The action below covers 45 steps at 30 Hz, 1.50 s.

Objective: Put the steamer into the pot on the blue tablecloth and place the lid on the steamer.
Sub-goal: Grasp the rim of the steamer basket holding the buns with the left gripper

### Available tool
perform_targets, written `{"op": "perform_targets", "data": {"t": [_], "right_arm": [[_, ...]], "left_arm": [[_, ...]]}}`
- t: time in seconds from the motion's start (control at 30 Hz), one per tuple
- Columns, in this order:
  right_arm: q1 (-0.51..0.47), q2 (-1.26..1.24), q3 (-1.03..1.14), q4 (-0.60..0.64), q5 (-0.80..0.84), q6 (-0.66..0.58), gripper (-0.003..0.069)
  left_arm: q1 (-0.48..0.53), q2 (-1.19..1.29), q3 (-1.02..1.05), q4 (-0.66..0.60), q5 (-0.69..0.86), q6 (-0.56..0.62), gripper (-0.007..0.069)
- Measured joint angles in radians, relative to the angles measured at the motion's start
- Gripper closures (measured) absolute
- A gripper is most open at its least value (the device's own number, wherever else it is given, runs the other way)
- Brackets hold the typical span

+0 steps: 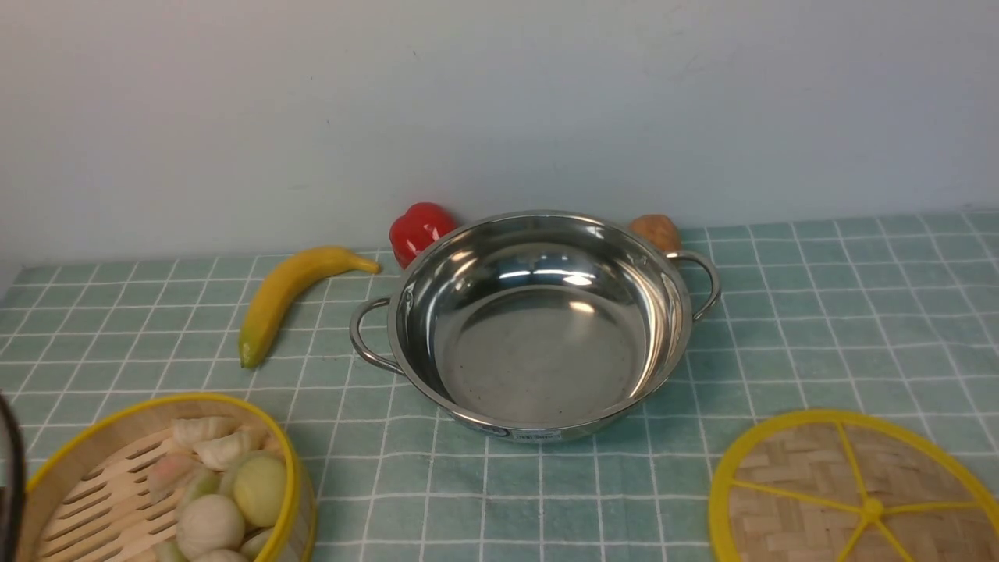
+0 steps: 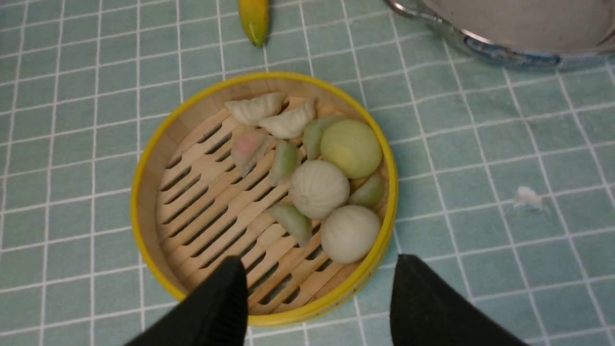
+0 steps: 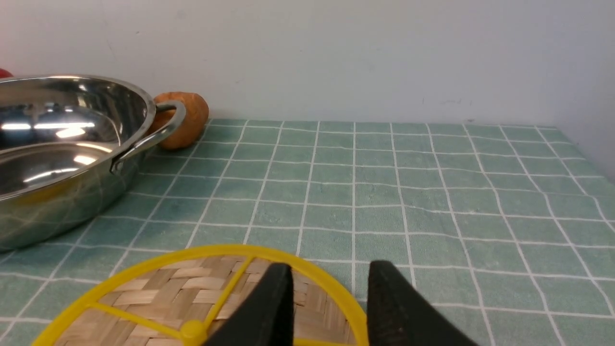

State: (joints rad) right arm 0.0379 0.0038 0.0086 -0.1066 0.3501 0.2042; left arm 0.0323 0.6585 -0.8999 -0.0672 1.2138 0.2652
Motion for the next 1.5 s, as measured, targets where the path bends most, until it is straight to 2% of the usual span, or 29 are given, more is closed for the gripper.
{"op": "perform_targets", "data": {"t": [0.2, 0.3, 0.33, 0.57, 0.9, 1.03, 1.23, 1.37, 1.5], "right_arm": [[0.000, 0.000, 0.000, 0.000, 0.000, 0.000, 0.0416], [0.000, 0.000, 0.000, 0.000, 0.000, 0.000, 0.0416], [0.000, 0.000, 0.000, 0.000, 0.000, 0.000, 0.0416], [0.000, 0.000, 0.000, 0.000, 0.000, 0.000, 0.0416], [0.000, 0.000, 0.000, 0.000, 0.000, 0.000, 0.0416], [0.000, 0.000, 0.000, 0.000, 0.000, 0.000, 0.0416], [0.000, 0.000, 0.000, 0.000, 0.000, 0.000, 0.0416], [0.000, 0.000, 0.000, 0.000, 0.000, 0.000, 0.0416], [0.000, 0.000, 0.000, 0.000, 0.000, 0.000, 0.0416]], "left_arm": [[0.000, 0.197, 0.040, -0.007, 0.006, 0.296, 0.0281], [-0.007, 0.255, 0.052, -0.003, 0.008, 0.355, 0.0280], [-0.022, 0.311, 0.068, 0.020, 0.008, 0.417, 0.0280], [-0.039, 0.470, 0.154, 0.067, 0.008, 0.560, 0.0280], [-0.039, 0.525, 0.199, 0.075, 0.008, 0.671, 0.0277], [-0.039, 0.526, 0.199, 0.127, 0.003, 0.709, 0.0223], [-0.039, 0.527, 0.199, 0.138, -0.105, 0.718, 0.0144], [-0.039, 0.552, 0.199, 0.135, -0.148, 0.721, 0.0139], [-0.039, 0.621, 0.199, 0.130, -0.097, 0.695, 0.0155]]}}
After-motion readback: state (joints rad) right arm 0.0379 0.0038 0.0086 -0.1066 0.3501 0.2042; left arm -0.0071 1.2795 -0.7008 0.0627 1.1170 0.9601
